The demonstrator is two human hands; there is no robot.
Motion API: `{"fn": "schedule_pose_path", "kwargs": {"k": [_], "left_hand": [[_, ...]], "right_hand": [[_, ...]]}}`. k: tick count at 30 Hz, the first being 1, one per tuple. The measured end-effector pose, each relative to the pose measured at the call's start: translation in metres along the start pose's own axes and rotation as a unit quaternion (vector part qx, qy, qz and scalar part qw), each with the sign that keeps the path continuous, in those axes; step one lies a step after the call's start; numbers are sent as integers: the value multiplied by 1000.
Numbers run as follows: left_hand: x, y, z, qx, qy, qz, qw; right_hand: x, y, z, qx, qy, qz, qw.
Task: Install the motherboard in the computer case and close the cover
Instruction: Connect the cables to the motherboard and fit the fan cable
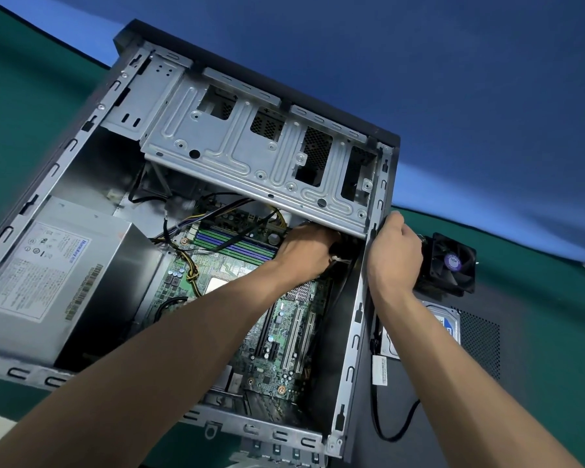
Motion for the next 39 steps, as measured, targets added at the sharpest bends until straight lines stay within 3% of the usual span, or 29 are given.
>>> {"fn": "schedule_pose_path", "kwargs": {"k": [10, 33, 39], "left_hand": [[-2, 5, -1, 29, 21, 38, 999], [1, 0, 3, 9, 24, 43, 999], [2, -5, 8, -4, -20, 18, 1000]], "right_hand": [[1, 0, 1, 0, 0, -3, 1000], [2, 1, 1, -23, 7, -3, 1000], [1, 0, 0, -26, 6, -5, 1000]]}}
Point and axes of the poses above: each hand's wrist, its own x-axis towards the middle knuckle, its own z-axis out of the palm, y = z × x, the point moved 8 cm from there along x, towards the middle knuckle, and after that the axes turned 9 degrees about -z, right-handed, at the moved point
